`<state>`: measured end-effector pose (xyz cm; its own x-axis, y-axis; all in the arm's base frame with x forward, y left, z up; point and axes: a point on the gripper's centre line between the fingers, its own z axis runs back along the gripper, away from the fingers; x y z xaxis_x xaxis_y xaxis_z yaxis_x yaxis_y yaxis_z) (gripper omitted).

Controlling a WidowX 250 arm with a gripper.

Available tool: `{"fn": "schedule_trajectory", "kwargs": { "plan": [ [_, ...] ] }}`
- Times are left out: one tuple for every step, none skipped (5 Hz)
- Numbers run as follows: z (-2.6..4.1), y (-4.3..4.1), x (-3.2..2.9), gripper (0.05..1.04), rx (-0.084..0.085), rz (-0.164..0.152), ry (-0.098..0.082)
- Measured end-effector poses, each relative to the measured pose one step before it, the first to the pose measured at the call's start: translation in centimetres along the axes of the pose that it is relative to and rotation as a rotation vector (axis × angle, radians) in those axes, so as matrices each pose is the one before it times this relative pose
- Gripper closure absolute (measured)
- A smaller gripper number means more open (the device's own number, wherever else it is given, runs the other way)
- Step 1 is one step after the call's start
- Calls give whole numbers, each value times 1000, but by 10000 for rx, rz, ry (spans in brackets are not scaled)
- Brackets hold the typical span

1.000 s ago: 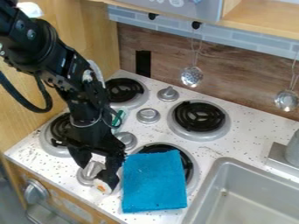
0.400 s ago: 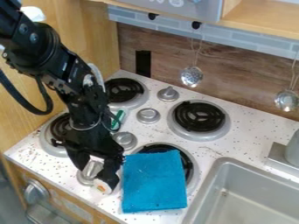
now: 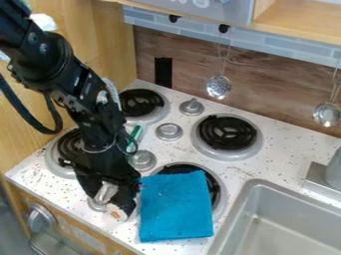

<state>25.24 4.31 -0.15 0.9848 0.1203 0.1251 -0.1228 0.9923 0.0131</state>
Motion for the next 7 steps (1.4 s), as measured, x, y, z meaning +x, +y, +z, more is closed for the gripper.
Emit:
{"fn": "schedule_trajectory", "kwargs": {
  "plan": [
    [-901, 54, -146, 82, 37, 86, 139],
    [-627, 65, 162, 82, 45, 40, -92],
    [-1141, 73, 95, 137, 54, -7, 76],
    [-522, -6, 214, 302, -1, 228, 0],
    [4, -267, 262, 471, -170, 225, -163],
    [-13, -126, -256, 499, -103, 38, 140],
    [1472, -449, 315, 499, -277, 21, -128]
  ]
}}
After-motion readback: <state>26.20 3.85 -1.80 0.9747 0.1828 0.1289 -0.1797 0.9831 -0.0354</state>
